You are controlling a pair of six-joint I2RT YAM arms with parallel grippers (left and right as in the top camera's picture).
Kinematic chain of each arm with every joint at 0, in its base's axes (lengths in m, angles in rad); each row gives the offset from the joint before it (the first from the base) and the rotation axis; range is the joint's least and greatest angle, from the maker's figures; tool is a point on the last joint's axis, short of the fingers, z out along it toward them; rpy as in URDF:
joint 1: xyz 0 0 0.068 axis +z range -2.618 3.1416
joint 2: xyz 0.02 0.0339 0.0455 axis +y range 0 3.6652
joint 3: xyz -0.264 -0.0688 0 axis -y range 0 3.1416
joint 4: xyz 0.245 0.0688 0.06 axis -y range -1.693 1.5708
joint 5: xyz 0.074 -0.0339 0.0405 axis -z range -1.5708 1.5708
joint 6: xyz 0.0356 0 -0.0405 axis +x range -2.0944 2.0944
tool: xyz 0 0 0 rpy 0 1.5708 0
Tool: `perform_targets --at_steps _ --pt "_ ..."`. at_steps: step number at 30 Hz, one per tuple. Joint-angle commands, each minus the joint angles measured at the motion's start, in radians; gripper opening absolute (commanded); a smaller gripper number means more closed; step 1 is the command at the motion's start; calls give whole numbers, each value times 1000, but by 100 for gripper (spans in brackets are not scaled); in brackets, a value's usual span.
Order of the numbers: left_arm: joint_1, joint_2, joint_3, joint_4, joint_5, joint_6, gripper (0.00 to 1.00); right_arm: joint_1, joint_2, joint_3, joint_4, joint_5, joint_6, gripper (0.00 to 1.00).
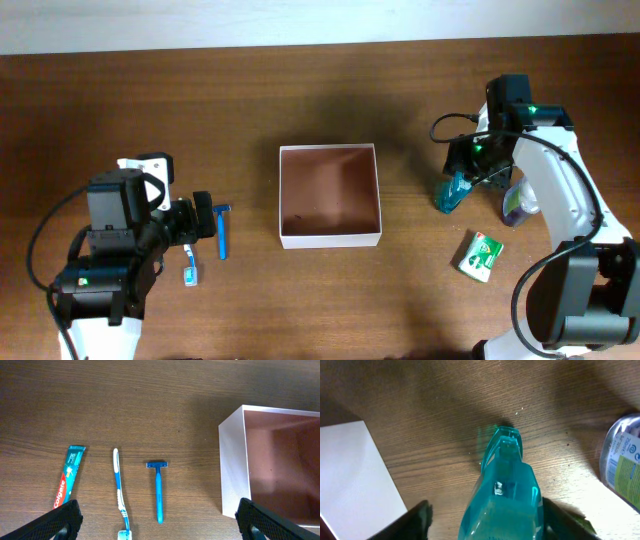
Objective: Pack container
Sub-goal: 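Lower the right gripper onto the teal Listerine bottle and grasp it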
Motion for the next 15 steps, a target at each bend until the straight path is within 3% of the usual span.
perform_targets --at_steps 1,15 --pt "-4 1 27 -1 0 20 99 -4 4 -6 -1 10 5 57" --pt "-4 1 27 -1 0 20 99 -4 4 -6 -6 10 5 39"
